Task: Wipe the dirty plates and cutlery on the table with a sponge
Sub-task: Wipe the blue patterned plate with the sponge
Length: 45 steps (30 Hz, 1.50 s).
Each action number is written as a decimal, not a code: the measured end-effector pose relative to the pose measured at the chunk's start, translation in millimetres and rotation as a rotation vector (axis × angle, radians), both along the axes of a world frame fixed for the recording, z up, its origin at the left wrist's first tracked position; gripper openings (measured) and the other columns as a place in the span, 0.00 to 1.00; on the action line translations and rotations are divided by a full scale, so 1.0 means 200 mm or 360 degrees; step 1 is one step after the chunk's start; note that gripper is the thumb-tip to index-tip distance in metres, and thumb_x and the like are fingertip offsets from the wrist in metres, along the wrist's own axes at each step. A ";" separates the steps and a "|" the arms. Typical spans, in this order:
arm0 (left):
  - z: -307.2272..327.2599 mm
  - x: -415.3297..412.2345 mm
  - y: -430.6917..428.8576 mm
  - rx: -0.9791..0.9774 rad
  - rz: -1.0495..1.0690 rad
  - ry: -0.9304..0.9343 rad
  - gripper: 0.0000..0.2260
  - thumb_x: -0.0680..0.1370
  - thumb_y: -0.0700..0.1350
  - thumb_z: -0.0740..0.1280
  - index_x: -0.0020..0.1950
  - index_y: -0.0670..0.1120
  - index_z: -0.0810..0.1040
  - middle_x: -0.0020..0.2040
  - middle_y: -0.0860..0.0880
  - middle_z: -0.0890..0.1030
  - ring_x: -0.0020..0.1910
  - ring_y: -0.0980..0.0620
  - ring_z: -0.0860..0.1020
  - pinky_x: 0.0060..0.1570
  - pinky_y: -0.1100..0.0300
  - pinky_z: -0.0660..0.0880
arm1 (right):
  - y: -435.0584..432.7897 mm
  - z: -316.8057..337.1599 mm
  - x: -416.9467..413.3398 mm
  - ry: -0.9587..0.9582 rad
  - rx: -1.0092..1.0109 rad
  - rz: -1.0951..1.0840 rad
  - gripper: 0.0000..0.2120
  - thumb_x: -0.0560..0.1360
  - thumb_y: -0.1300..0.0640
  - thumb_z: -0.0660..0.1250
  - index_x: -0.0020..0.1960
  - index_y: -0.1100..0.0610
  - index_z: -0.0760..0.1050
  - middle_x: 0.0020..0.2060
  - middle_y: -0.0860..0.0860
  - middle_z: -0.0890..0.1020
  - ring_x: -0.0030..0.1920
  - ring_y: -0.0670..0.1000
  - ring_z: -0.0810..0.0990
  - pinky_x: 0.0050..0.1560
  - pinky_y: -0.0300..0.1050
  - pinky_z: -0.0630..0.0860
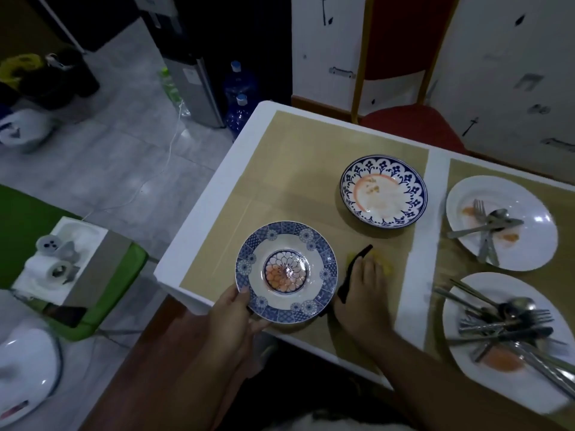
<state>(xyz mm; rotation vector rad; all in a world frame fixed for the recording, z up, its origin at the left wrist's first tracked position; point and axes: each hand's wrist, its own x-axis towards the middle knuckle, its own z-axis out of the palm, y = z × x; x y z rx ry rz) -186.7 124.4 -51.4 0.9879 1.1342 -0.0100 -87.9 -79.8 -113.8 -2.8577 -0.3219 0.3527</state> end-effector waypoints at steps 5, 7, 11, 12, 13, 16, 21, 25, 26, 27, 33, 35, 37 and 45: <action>-0.05 -0.03 0.01 0.0016 -0.0029 0.0001 0.09 0.84 0.43 0.62 0.61 0.46 0.80 0.51 0.47 0.86 0.43 0.52 0.86 0.36 0.53 0.83 | -0.01 -0.05 -0.01 -0.0006 0.0108 -0.0024 0.32 0.76 0.57 0.62 0.75 0.62 0.52 0.75 0.59 0.52 0.75 0.61 0.46 0.73 0.57 0.52; -0.06 -0.03 0.01 0.0031 -0.0043 -0.0006 0.09 0.84 0.43 0.62 0.60 0.46 0.80 0.49 0.48 0.87 0.42 0.52 0.86 0.38 0.52 0.83 | -0.04 -0.05 0.00 0.0046 0.0193 0.0012 0.33 0.74 0.65 0.62 0.75 0.61 0.51 0.76 0.57 0.49 0.75 0.58 0.43 0.73 0.56 0.53; -0.05 -0.02 -0.01 0.0051 -0.0057 0.0017 0.09 0.84 0.43 0.62 0.59 0.47 0.80 0.51 0.47 0.86 0.45 0.50 0.86 0.40 0.51 0.83 | -0.12 0.06 0.03 0.0192 0.0592 -0.0061 0.32 0.73 0.73 0.57 0.74 0.58 0.55 0.74 0.56 0.59 0.74 0.53 0.53 0.70 0.42 0.56; -0.05 -0.02 -0.02 0.0051 -0.0061 0.0020 0.09 0.84 0.43 0.62 0.59 0.47 0.80 0.51 0.47 0.86 0.46 0.50 0.85 0.41 0.50 0.83 | -0.13 0.11 0.04 0.0205 0.0759 -0.0185 0.28 0.75 0.71 0.57 0.73 0.57 0.59 0.71 0.55 0.65 0.71 0.53 0.61 0.65 0.40 0.60; -0.04 -0.01 -0.03 0.0051 -0.0063 0.0022 0.09 0.84 0.43 0.62 0.59 0.47 0.80 0.51 0.46 0.86 0.47 0.50 0.85 0.41 0.49 0.83 | -0.13 0.17 0.06 0.0199 0.0906 -0.0325 0.25 0.77 0.67 0.57 0.72 0.55 0.62 0.68 0.54 0.70 0.68 0.52 0.66 0.62 0.39 0.62; -0.02 0.01 -0.07 0.0047 -0.0052 0.0028 0.08 0.84 0.42 0.63 0.58 0.47 0.81 0.50 0.45 0.86 0.45 0.49 0.85 0.39 0.50 0.83 | -0.11 0.37 0.06 0.0224 0.1169 -0.0298 0.23 0.79 0.61 0.58 0.73 0.50 0.62 0.66 0.45 0.70 0.65 0.42 0.68 0.62 0.35 0.64; 0.05 0.05 -0.16 0.0020 -0.0112 -0.0031 0.08 0.83 0.43 0.63 0.56 0.45 0.82 0.49 0.44 0.87 0.42 0.48 0.87 0.38 0.51 0.83 | 0.00 0.50 0.06 0.0281 0.1012 0.0488 0.26 0.76 0.66 0.59 0.71 0.50 0.64 0.67 0.45 0.71 0.66 0.40 0.67 0.66 0.34 0.63; 0.12 0.07 -0.23 0.0026 -0.0266 -0.0114 0.09 0.84 0.43 0.62 0.56 0.46 0.82 0.49 0.44 0.87 0.45 0.44 0.86 0.41 0.47 0.84 | 0.08 0.45 0.10 0.0227 0.0783 0.0485 0.22 0.74 0.67 0.59 0.68 0.59 0.68 0.65 0.56 0.72 0.67 0.54 0.67 0.65 0.42 0.63; 0.14 0.08 -0.24 0.0048 -0.0319 -0.0142 0.09 0.84 0.44 0.62 0.56 0.46 0.82 0.48 0.44 0.87 0.46 0.42 0.86 0.42 0.46 0.84 | 0.10 0.43 0.09 0.0253 0.0707 0.0505 0.24 0.74 0.67 0.61 0.69 0.60 0.66 0.68 0.56 0.70 0.69 0.54 0.65 0.68 0.44 0.60; 0.15 0.09 -0.25 0.0073 -0.0364 -0.0162 0.09 0.84 0.44 0.62 0.56 0.47 0.82 0.48 0.44 0.87 0.46 0.41 0.86 0.42 0.46 0.84 | 0.11 0.41 0.09 0.0285 0.0633 0.0569 0.27 0.73 0.65 0.64 0.71 0.60 0.64 0.70 0.56 0.67 0.71 0.54 0.62 0.71 0.45 0.58; 0.16 0.10 -0.26 0.0126 -0.0395 -0.0107 0.11 0.83 0.40 0.61 0.56 0.45 0.83 0.46 0.42 0.87 0.43 0.40 0.86 0.40 0.45 0.83 | 0.01 0.38 0.00 0.0475 0.0486 0.1196 0.25 0.68 0.66 0.65 0.65 0.56 0.73 0.64 0.53 0.75 0.64 0.53 0.71 0.66 0.50 0.66; 0.15 0.10 -0.25 0.0123 -0.0414 -0.0084 0.11 0.83 0.40 0.61 0.56 0.45 0.83 0.45 0.43 0.87 0.41 0.42 0.86 0.39 0.47 0.83 | -0.05 0.42 -0.02 0.0495 0.0471 0.1259 0.25 0.68 0.67 0.63 0.63 0.54 0.73 0.61 0.52 0.76 0.61 0.52 0.72 0.63 0.48 0.69; 0.15 0.10 -0.25 0.0106 -0.0442 -0.0082 0.11 0.83 0.40 0.61 0.56 0.45 0.83 0.46 0.42 0.87 0.42 0.43 0.86 0.41 0.45 0.83 | -0.05 0.42 -0.02 0.0481 0.0466 0.1259 0.26 0.70 0.67 0.62 0.67 0.57 0.69 0.67 0.54 0.72 0.67 0.53 0.68 0.70 0.40 0.58; 0.21 0.17 -0.28 0.0121 -0.0509 -0.0186 0.11 0.84 0.40 0.60 0.56 0.44 0.83 0.48 0.41 0.87 0.44 0.41 0.86 0.40 0.47 0.83 | 0.04 0.56 0.10 0.0375 0.0607 0.0960 0.28 0.70 0.69 0.65 0.69 0.60 0.67 0.70 0.54 0.68 0.71 0.49 0.60 0.71 0.36 0.49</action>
